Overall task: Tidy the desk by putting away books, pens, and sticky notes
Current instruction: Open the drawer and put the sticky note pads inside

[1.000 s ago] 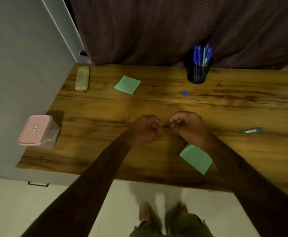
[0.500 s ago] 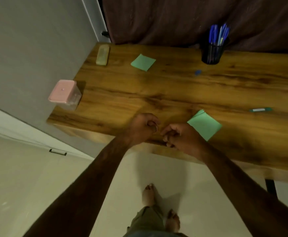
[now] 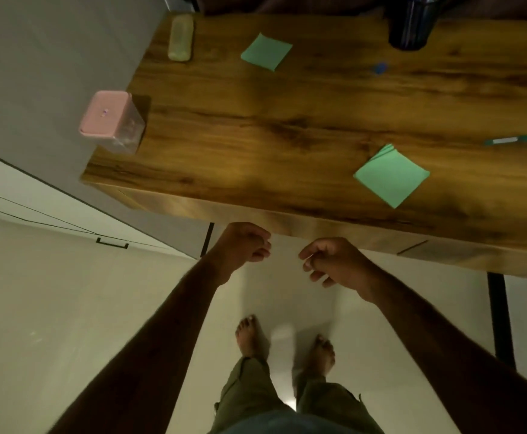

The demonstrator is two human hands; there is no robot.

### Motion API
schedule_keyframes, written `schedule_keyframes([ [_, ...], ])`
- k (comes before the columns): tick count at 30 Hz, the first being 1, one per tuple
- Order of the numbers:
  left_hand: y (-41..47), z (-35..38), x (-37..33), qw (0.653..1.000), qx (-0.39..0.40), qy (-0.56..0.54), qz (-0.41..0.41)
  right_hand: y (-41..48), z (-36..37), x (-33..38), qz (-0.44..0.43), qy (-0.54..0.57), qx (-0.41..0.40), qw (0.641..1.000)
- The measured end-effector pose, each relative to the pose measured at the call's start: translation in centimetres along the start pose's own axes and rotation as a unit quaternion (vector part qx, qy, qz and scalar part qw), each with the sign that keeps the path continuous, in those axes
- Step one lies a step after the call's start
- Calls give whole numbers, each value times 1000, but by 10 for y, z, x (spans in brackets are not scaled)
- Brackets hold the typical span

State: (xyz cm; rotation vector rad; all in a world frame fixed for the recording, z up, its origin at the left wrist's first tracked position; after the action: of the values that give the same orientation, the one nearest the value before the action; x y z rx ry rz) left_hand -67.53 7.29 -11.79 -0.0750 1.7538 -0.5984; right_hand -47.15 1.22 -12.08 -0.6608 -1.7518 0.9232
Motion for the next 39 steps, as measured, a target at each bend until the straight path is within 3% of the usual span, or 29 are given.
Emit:
schedule_keyframes([
  [4,11,-18,41,994,-34,-68,-73,27,14,-20,58,68,0,996],
  [7,23,-28,68,985,-48,-129,-108,45,23,-35,96,190,11,977],
  [16,63,-25,93,940,-87,-295,-150,86,36,-51,151,506,17,849],
  [21,74,-22,90,901,-113,-385,-162,102,34,-45,143,573,-1,807],
  [27,97,-26,97,891,-118,-426,-102,117,32,-34,96,623,2,776],
  [31,95,-24,101,886,-135,-431,-106,119,39,-31,79,649,-5,757],
  [39,94,-25,99,894,-130,-414,-112,123,38,-35,88,624,-24,776],
])
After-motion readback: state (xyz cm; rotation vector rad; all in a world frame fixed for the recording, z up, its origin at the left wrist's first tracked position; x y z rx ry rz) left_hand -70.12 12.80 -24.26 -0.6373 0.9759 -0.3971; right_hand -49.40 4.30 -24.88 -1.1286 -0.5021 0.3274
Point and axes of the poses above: each hand's wrist, its own y-axis towards the middle knuckle, its own z-axis out of the palm, x = y × z, the point moved 3 cm from there along y, towards the middle knuckle, and after that the axes turned 15 degrees about z, right-handed, at the moved point
